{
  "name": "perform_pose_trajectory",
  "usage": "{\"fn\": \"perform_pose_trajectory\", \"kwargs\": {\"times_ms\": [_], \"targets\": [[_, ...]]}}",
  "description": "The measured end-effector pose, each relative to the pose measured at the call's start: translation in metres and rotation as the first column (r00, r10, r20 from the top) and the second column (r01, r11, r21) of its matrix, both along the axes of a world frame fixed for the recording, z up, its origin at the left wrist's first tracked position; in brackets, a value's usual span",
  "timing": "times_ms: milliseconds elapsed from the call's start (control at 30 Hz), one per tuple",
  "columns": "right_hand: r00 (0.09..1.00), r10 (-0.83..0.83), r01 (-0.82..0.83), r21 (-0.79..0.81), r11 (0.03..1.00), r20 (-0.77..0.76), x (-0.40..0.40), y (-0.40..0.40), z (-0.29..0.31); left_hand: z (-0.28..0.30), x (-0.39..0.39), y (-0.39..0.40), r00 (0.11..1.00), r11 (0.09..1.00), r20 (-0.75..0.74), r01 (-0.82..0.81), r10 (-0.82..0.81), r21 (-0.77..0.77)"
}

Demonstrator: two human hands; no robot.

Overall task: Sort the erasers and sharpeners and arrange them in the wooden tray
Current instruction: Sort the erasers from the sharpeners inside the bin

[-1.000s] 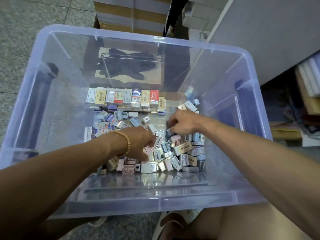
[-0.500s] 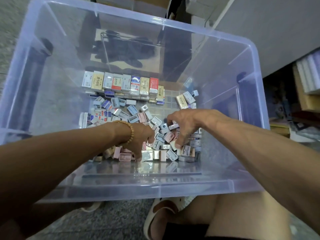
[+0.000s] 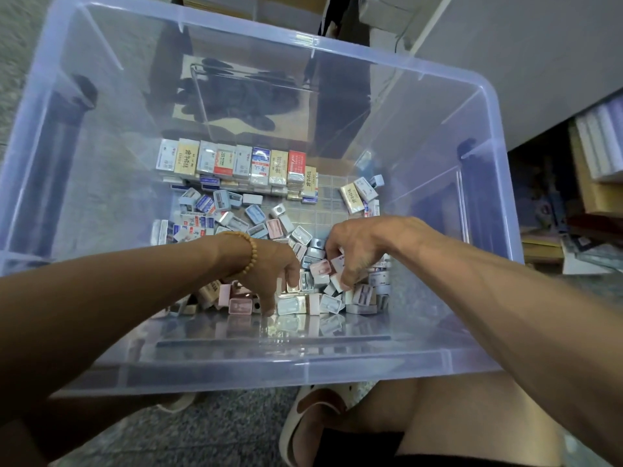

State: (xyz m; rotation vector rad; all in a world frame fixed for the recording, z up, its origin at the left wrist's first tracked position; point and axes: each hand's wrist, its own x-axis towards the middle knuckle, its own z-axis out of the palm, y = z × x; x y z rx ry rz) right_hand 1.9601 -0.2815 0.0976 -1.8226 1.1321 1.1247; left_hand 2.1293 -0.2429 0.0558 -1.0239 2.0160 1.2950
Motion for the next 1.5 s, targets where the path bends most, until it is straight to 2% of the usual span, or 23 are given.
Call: {"fn": "perform_pose_trajectory", "kwargs": {"times_ms": [167, 367, 567, 700, 867, 1067, 1167, 1267, 1400, 1500], "targets": [[0.998, -0.053, 0.052, 0.019, 0.998, 0.041, -0.002, 0.003, 0.003, -0.002, -0.001, 0.002, 1.0, 0.999, -0.008, -0.014, 0.014, 0.035], [0.959, -0.224, 0.233, -0.032, 0.972, 0.174, -0.003, -0.001, 0.01, -0.002, -0.003, 0.003, 1.0, 0.999, -0.009, 0.008, -0.008, 0.044], [0.868, -0.37, 0.384, 0.024, 0.923, 0.332, 0.0, -0.003, 0.014, 0.003, 0.002, 0.005, 0.994, 0.991, -0.015, -0.109, 0.11, 0.084], [0.759, -0.503, 0.494, 0.138, 0.859, 0.413, 0.003, -0.003, 0.014, 0.004, 0.003, 0.009, 1.0, 0.998, -0.022, -0.015, 0.016, 0.061], [0.609, -0.667, 0.61, 0.284, 0.74, 0.429, 0.0, -0.002, 0.012, 0.004, 0.004, 0.01, 0.999, 0.998, -0.013, 0.038, -0.038, 0.045], [0.581, -0.684, 0.64, 0.272, 0.719, 0.441, 0.001, -0.002, 0.007, 0.007, 0.006, 0.009, 1.0, 0.991, -0.001, 0.02, -0.02, 0.129], [0.53, -0.725, 0.664, 0.316, 0.678, 0.439, 0.001, -0.004, 0.002, 0.012, 0.006, 0.007, 0.995, 0.99, -0.048, -0.078, 0.085, 0.12], [0.438, -0.785, 0.698, 0.385, 0.604, 0.438, 0.001, -0.007, 0.003, 0.022, 0.011, 0.002, 0.949, 0.943, -0.098, -0.279, 0.3, 0.181], [0.276, -0.863, 0.751, 0.465, 0.469, 0.423, -0.002, -0.009, 0.005, 0.034, 0.02, 0.003, 0.81, 0.792, -0.093, -0.532, 0.579, 0.299], [0.213, -0.884, 0.763, 0.494, 0.416, 0.415, -0.001, -0.009, 0.005, 0.042, 0.024, 0.008, 0.704, 0.671, -0.05, -0.65, 0.708, 0.356]]}}
